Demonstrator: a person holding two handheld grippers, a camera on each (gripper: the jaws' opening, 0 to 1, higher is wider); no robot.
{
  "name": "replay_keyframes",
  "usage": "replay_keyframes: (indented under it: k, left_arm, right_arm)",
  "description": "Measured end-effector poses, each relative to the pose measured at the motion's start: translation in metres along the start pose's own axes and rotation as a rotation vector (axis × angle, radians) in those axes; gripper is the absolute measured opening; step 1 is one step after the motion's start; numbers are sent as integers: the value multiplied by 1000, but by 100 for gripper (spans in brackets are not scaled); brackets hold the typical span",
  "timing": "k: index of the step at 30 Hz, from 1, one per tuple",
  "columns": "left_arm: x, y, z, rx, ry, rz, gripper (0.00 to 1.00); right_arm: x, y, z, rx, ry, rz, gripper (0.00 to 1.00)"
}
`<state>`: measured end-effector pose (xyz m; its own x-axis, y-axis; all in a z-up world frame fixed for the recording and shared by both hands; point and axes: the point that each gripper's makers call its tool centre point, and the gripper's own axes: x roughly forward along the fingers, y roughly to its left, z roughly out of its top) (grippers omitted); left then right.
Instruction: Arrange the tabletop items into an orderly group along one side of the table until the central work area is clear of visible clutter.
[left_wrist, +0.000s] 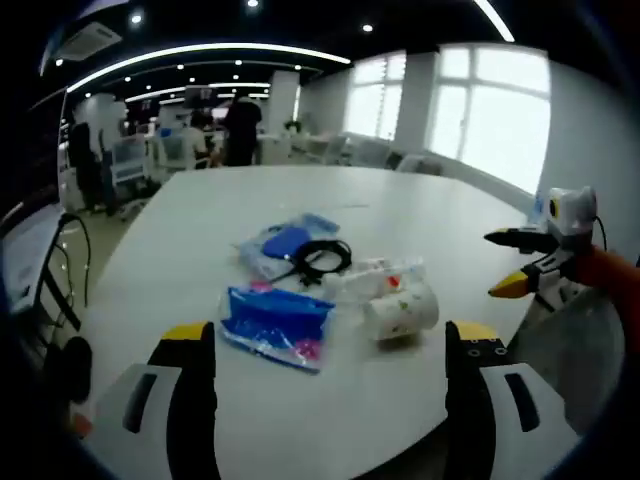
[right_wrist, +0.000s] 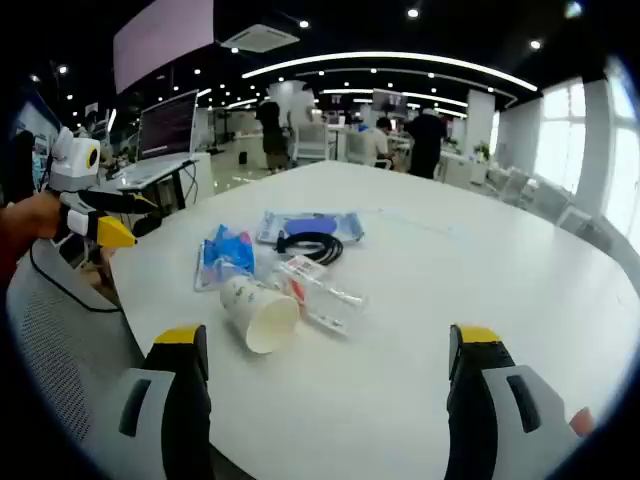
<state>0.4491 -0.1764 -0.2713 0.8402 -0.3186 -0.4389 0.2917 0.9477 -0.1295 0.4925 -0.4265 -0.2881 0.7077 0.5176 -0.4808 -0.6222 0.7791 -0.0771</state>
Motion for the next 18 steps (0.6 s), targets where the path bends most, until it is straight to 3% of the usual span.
replay_keyframes:
  k: [18]
  left_arm:
    - [1,-1,-4,11,17,-1,92]
  right_arm:
    - [0,1,-2,-8,9,0,100]
